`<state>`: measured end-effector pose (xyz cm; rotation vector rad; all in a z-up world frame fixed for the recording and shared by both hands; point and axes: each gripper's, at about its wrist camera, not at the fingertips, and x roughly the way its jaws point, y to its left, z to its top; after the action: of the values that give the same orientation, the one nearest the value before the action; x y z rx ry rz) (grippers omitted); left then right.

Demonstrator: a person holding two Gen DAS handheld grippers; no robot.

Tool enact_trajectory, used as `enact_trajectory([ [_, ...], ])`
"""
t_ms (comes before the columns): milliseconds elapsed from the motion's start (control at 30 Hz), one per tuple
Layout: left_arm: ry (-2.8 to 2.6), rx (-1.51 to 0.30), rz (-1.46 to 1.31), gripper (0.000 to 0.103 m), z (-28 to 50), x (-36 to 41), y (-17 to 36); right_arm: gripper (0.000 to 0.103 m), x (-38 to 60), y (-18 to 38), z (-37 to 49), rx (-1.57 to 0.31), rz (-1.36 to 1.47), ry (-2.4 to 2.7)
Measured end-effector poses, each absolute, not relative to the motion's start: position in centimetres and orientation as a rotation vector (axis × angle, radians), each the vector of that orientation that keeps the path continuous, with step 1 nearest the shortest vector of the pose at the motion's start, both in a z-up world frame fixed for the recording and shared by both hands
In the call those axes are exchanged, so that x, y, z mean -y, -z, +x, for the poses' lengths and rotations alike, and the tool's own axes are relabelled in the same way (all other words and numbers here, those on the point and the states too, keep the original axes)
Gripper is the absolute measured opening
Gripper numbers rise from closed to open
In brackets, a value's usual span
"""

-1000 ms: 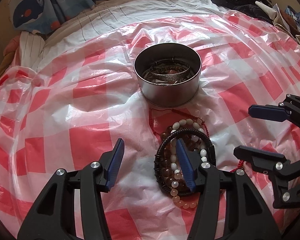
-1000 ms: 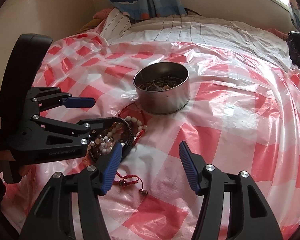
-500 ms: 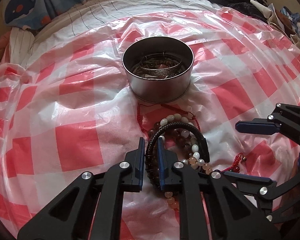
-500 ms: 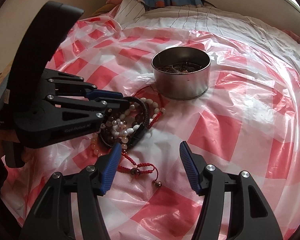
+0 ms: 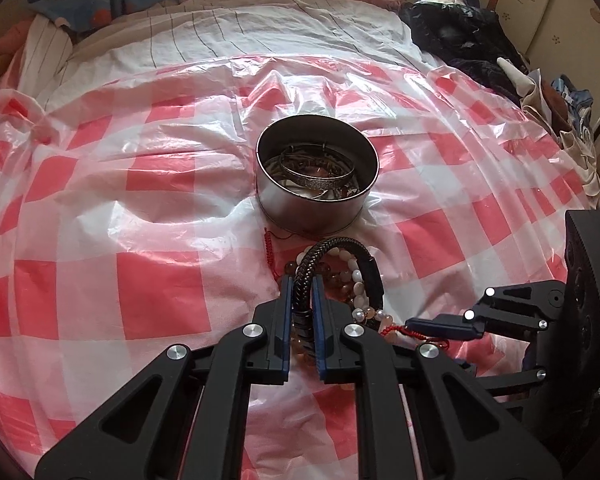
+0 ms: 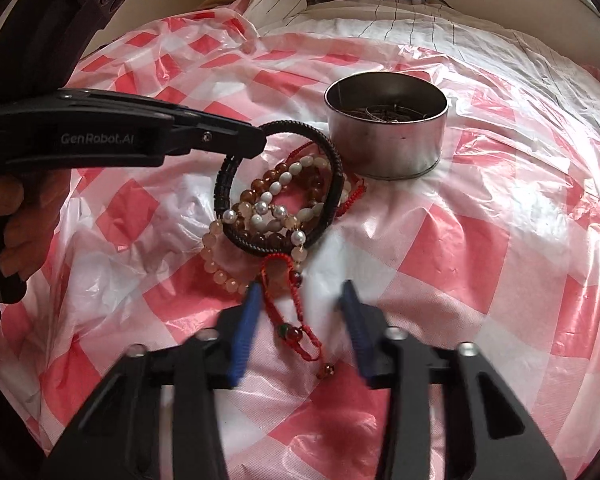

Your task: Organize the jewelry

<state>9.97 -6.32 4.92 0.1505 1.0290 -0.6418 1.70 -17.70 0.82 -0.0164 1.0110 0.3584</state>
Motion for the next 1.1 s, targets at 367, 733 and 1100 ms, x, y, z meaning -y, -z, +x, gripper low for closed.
enact_trajectory([
  [367,0.663,-1.006,0.004,0.009,10.9,4.1,-6.5,0.008,21.2,-3.1,1.6,-0.898,0.244,-0.438],
  [733,0.609,-0.989,0.018,0.009,11.4,3.5,-6.6,0.008,23.8,-4.1,1.7,-0.831,0.280,-0.314],
  [1100,0.586,-1.001,0.052,0.009,11.3,4.0,-6.2,0.057,22.2,-1.7,2.4,-0.981,0.066,-0.196],
])
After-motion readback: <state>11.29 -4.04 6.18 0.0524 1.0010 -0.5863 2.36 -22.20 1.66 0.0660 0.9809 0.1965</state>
